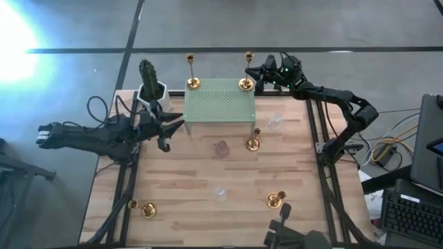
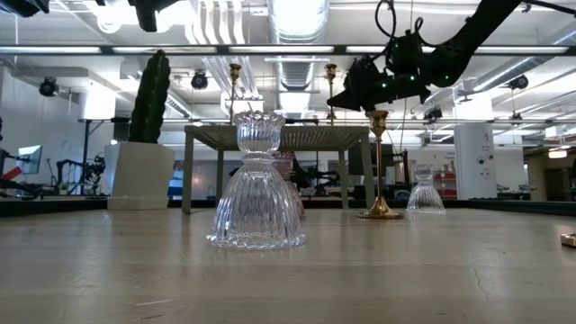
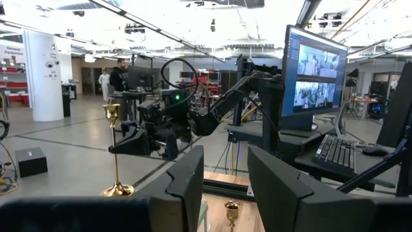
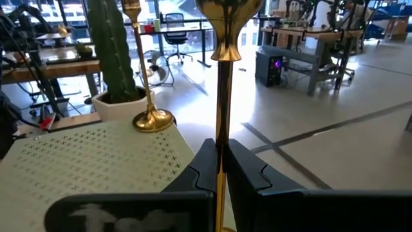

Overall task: Pick & Place candle stick holders
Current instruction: Put the gold candle holder on the shelf

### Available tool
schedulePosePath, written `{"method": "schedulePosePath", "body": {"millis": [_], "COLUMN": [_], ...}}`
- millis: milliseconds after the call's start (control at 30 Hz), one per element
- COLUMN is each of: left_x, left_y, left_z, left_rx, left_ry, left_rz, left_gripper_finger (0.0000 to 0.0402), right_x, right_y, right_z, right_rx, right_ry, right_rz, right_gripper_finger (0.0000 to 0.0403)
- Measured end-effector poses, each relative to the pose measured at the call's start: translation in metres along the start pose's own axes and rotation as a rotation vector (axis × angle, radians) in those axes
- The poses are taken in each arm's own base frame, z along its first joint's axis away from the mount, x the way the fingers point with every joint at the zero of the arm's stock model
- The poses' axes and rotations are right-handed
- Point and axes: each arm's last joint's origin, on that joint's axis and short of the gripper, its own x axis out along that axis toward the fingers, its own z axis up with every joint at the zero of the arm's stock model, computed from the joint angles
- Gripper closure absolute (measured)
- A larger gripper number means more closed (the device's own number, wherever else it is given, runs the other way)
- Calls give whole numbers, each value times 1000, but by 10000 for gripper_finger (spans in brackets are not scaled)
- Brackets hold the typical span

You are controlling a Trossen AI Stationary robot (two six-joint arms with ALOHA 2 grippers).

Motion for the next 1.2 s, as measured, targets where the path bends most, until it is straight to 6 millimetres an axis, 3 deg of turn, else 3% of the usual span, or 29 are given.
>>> {"method": "schedulePosePath", "body": {"millis": [1200], "left_x": [0], "left_y": [0], "left_z": [-1], "left_rx": [2], "left_ry": [6], "left_rz": [0], "left_gripper_finger": [275], "right_x": [2], "right_y": [-2], "right_z": [-5], "right_rx": [20], "right_ry": [23], "right_rz": [0], "right_gripper_finger": [394]}}
